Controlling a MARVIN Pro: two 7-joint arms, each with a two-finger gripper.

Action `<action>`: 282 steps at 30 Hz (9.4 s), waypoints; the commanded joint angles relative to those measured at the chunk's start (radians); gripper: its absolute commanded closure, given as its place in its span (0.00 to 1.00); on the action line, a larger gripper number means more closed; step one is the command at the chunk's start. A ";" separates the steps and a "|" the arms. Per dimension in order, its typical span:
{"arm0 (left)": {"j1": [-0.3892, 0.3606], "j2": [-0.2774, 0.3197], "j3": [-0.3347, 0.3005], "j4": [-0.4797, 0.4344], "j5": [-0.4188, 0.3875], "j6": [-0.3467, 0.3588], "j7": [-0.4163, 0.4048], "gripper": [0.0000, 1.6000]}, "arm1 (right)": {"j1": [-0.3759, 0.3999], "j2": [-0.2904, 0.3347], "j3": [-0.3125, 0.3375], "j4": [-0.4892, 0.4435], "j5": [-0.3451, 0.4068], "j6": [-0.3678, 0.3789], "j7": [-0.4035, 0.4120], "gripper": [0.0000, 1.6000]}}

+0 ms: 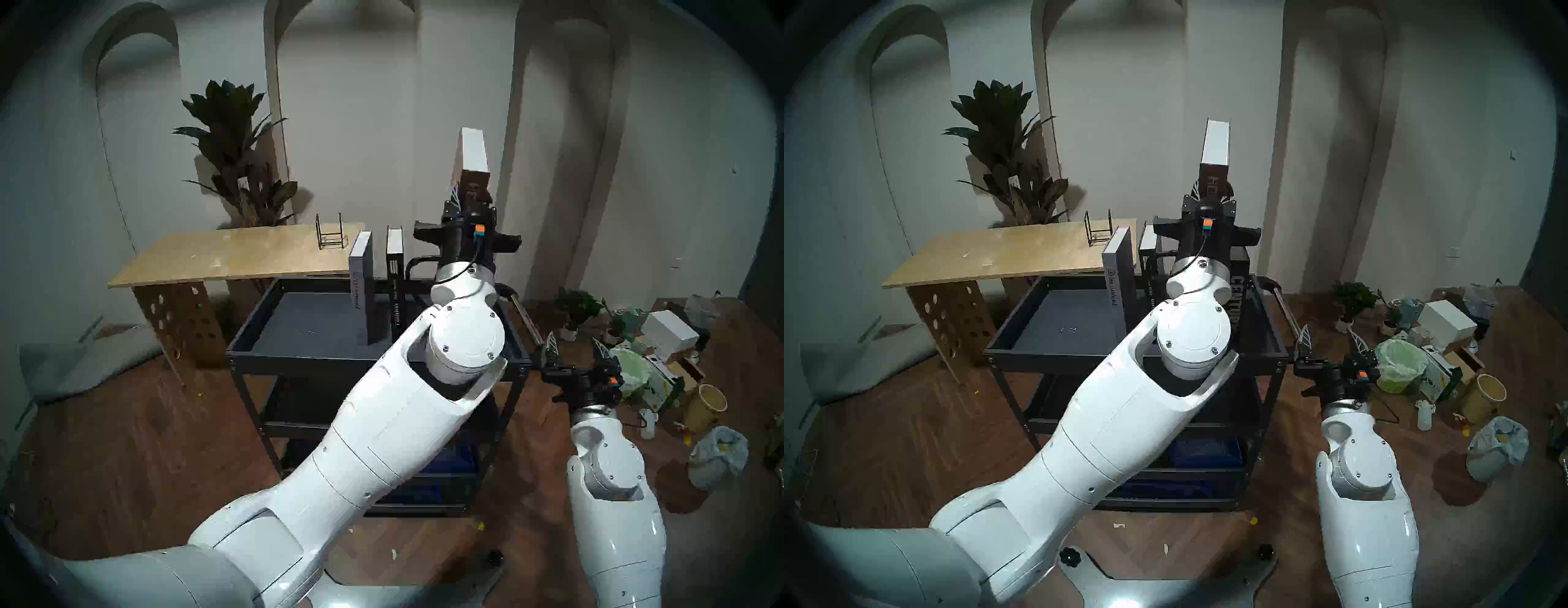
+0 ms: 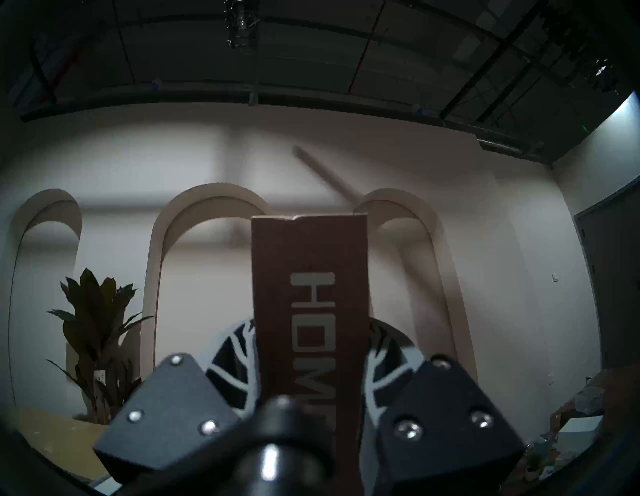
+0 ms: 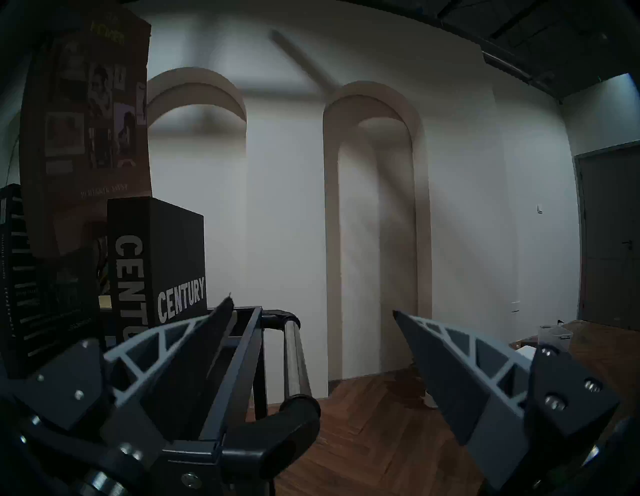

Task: Sort the books onto the shelf by size, largest to the left

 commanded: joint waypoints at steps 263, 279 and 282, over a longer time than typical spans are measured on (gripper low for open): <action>0.855 0.347 -1.167 -0.359 -0.517 -0.052 -0.471 0.00 | 0.505 -0.203 -0.626 0.125 -0.170 0.471 -0.411 0.00; 0.860 0.347 -1.144 -0.395 -0.516 -0.014 -0.462 0.00 | 0.461 -0.186 -0.573 -0.085 -0.074 0.554 -0.384 0.00; 0.862 0.346 -1.137 -0.400 -0.511 -0.010 -0.458 0.00 | 0.433 -0.174 -0.578 -0.131 -0.031 0.604 -0.368 0.00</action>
